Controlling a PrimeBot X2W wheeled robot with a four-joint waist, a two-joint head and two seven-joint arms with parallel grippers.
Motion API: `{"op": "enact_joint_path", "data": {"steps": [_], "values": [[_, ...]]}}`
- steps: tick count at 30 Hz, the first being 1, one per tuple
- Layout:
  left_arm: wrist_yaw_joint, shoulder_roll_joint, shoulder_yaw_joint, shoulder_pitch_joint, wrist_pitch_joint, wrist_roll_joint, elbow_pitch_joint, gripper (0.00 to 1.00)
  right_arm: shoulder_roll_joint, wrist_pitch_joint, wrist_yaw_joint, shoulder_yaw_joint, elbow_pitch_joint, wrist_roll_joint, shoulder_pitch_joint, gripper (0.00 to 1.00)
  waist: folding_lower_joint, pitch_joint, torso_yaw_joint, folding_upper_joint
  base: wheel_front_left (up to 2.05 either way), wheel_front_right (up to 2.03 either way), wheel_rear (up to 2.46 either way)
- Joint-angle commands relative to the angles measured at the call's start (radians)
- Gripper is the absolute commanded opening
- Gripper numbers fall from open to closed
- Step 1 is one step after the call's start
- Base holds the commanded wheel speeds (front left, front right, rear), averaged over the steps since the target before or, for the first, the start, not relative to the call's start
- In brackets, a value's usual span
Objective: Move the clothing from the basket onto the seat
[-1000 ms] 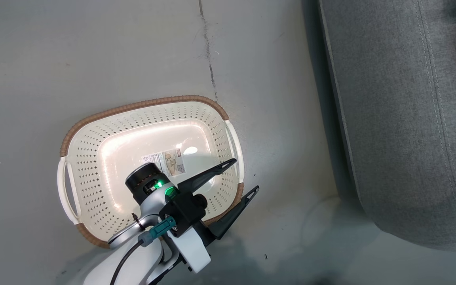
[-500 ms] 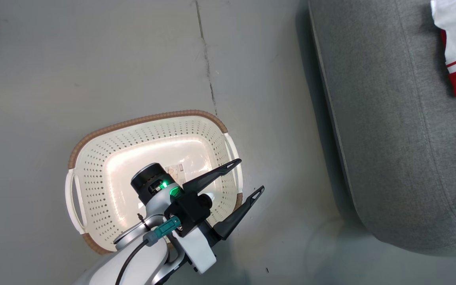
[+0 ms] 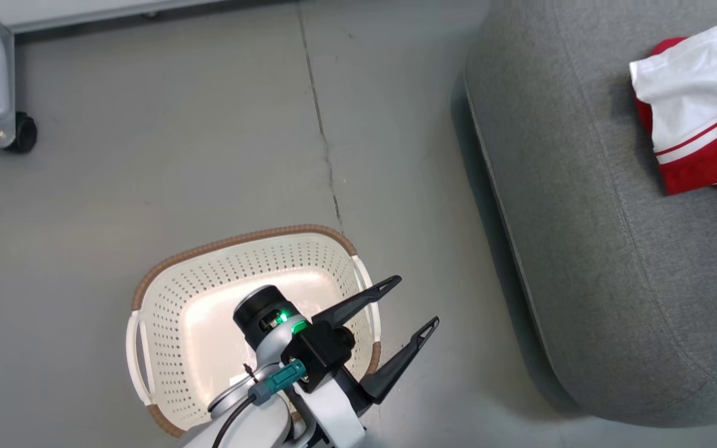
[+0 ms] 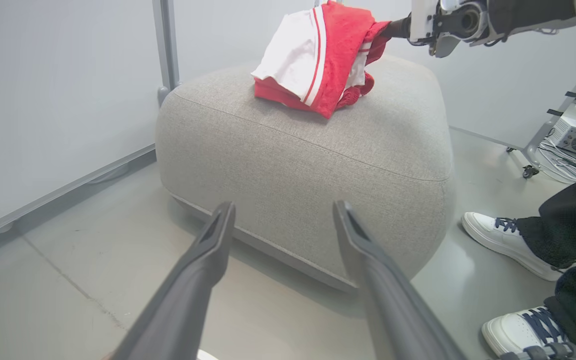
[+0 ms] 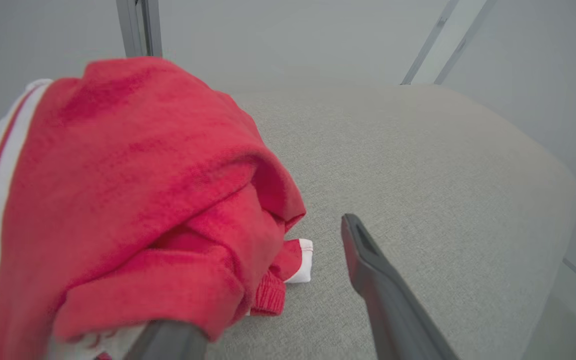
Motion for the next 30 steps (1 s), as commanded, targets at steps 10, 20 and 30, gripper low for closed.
{"op": "enact_joint_path", "data": {"steps": [10, 20, 30], "values": [[-0.001, -0.056, 0.030, 0.077, -0.004, -0.004, 0.017, 1.00, -0.023, 0.103, 0.000, 0.152, 0.010, 0.127, 0.064, 1.00, 0.0000, -0.171, -0.014, 0.0000, 0.00, 0.00, 0.00], [-0.001, -0.096, 0.073, 0.143, -0.004, 0.006, 0.019, 1.00, -0.064, 0.282, 0.000, 0.316, -0.045, 0.291, 0.144, 1.00, 0.0000, -0.256, -0.033, 0.0000, 0.00, 0.00, 0.00], [-0.001, -0.125, 0.103, 0.179, -0.004, 0.002, 0.017, 1.00, -0.113, 0.553, 0.000, 0.455, -0.187, 0.542, 0.242, 1.00, 0.0000, -0.313, -0.030, 0.0000, 0.00, 0.00, 0.00]]}}
